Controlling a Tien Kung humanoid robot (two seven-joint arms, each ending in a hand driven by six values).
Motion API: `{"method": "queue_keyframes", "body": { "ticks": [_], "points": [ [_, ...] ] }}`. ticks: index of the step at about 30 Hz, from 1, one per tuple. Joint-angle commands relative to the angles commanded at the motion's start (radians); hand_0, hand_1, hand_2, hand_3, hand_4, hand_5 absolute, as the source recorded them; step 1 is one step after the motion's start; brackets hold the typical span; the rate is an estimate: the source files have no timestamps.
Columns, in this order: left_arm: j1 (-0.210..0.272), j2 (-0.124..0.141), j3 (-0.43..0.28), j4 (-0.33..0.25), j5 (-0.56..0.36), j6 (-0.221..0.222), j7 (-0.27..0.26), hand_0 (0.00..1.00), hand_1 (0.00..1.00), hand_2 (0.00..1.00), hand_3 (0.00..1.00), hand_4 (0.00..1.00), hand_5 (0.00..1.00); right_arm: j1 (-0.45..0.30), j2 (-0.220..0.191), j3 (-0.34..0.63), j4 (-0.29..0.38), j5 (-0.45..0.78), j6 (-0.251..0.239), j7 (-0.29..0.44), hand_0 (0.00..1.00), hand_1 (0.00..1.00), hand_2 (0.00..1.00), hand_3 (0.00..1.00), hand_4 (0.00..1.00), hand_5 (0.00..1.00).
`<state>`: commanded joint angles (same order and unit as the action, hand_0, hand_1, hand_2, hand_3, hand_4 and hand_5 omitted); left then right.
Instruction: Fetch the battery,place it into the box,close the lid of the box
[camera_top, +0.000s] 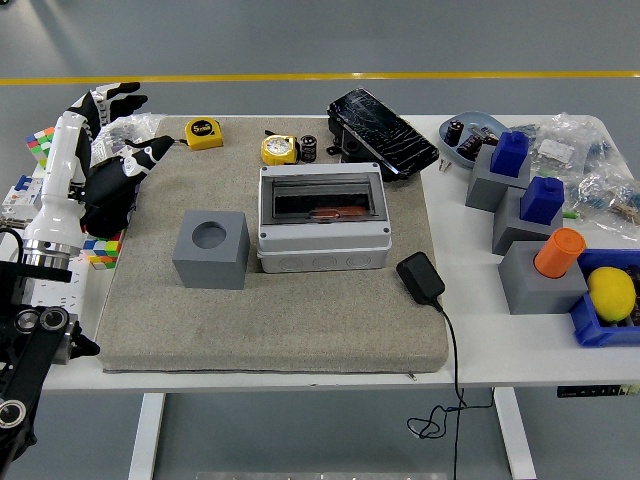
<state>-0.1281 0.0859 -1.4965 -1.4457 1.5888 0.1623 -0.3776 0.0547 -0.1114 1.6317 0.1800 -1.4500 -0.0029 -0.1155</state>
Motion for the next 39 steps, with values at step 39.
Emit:
{"method": "queue_keyframes", "body": {
  "ticks": [39],
  "points": [
    [0.036, -0.006, 0.030, -0.046, 0.030, -0.023, 0.062, 0.688, 0.691, 0.654, 0.722, 0.998, 0.422, -0.020, 0.039, 0.052, 0.000, -0.025, 0.001, -0.006, 0.635, 0.644, 0.671, 0.577, 0.997, 0.523]
  ]
}}
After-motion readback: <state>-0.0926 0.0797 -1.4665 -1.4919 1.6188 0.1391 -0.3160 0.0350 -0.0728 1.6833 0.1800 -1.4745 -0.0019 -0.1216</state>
